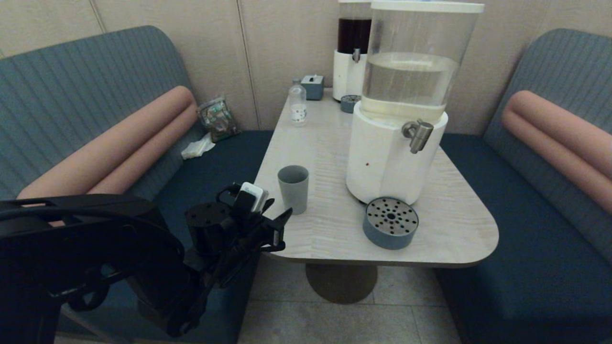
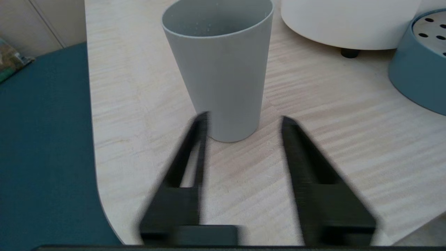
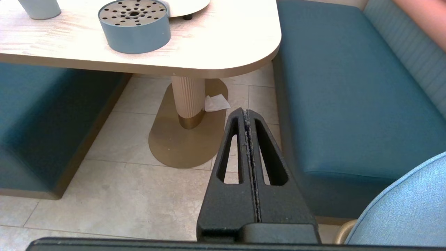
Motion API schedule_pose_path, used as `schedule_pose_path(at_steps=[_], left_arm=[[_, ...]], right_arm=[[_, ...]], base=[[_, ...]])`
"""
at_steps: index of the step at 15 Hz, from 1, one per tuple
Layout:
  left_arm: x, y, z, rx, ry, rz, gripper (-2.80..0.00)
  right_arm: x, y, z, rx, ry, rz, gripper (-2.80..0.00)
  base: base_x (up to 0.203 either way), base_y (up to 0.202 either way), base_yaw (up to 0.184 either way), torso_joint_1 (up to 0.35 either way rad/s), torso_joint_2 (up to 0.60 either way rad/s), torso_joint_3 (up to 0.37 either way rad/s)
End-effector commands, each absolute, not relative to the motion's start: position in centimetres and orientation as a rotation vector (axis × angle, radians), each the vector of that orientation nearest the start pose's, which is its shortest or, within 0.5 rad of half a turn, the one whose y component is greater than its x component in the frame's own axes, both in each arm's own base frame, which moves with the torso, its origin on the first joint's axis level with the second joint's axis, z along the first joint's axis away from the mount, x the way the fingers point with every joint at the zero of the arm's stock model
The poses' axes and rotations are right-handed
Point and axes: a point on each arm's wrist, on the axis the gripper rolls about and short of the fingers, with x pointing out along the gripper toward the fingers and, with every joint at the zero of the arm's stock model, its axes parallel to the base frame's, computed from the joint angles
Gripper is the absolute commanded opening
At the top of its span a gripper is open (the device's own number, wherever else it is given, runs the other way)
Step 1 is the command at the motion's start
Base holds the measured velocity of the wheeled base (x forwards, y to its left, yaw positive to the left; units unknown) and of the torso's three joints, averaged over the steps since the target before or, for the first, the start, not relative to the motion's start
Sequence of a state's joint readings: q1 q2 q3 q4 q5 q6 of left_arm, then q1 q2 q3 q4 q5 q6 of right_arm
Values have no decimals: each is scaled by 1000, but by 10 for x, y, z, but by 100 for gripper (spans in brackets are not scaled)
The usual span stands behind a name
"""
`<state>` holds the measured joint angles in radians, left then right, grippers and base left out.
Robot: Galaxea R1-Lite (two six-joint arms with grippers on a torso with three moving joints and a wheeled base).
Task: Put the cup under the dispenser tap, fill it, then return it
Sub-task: Pick up the cup
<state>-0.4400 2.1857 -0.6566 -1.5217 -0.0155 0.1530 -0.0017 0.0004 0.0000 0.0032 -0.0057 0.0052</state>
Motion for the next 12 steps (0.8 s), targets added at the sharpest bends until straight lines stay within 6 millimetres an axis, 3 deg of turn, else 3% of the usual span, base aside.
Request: schedule_pose_path(at_steps=[1, 5, 12], left_arm=[[322, -153, 76, 150, -40, -457, 0], [321, -158, 68, 155, -16, -475, 0], [354, -174, 57, 138, -71, -449, 0]], right_arm=[[-23, 0, 75, 5, 3, -8, -280], [-23, 0, 75, 5, 5, -8, -280], [-23, 0, 75, 5, 5, -8, -280]], base=[[0, 0, 0, 0, 0, 0], [0, 0, 0, 0, 0, 0], [0, 0, 0, 0, 0, 0]])
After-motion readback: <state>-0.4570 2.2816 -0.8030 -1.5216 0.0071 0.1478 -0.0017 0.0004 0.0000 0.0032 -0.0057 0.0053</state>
